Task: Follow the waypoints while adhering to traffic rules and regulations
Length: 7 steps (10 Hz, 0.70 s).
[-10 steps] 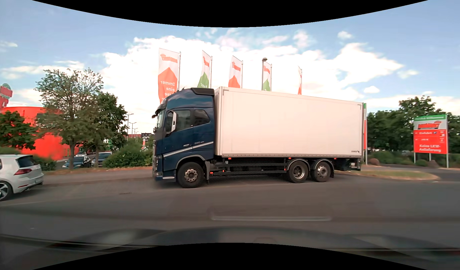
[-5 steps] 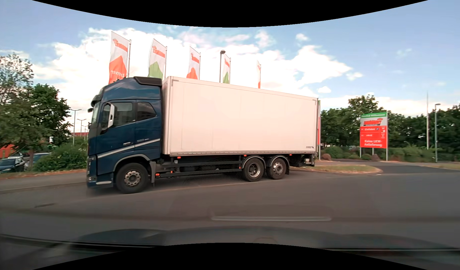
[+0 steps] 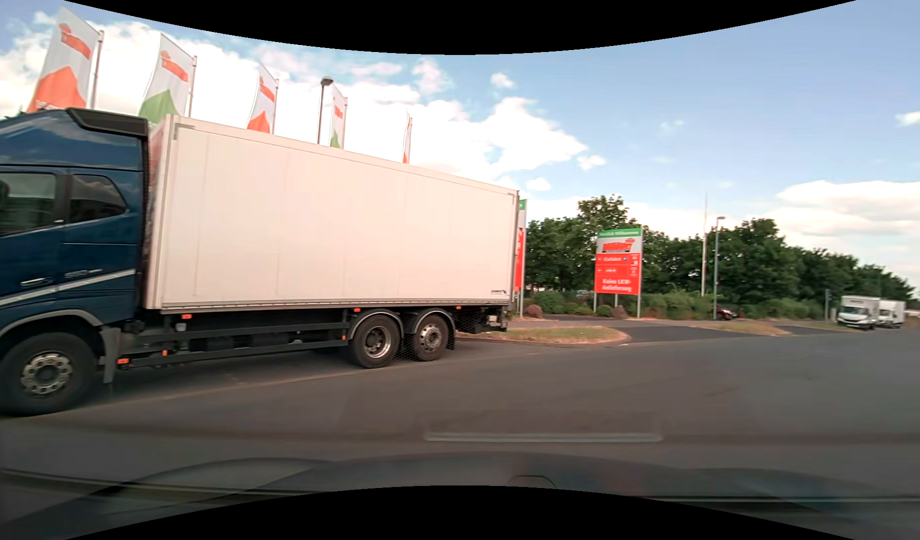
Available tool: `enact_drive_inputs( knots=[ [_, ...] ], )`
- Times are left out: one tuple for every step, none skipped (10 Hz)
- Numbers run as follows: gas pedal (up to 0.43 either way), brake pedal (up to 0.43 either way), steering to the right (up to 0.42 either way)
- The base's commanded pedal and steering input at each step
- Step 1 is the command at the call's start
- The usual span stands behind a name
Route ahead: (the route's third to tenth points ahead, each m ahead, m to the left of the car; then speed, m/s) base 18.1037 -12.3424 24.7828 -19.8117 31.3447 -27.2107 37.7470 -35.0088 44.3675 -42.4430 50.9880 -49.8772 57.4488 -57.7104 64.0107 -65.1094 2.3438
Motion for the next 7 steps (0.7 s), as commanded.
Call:
enact_drive_inputs(
  knots=[
    [0.079,0.000,0.902],
    [0.079,0.000,0.888],
    [0.087,0.000,0.871],
    [0.087,0.000,0.851],
    [0.098,0.000,0.832],
    [0.098,0.000,0.795],
    [0.098,0.000,0.746]
  ],
)
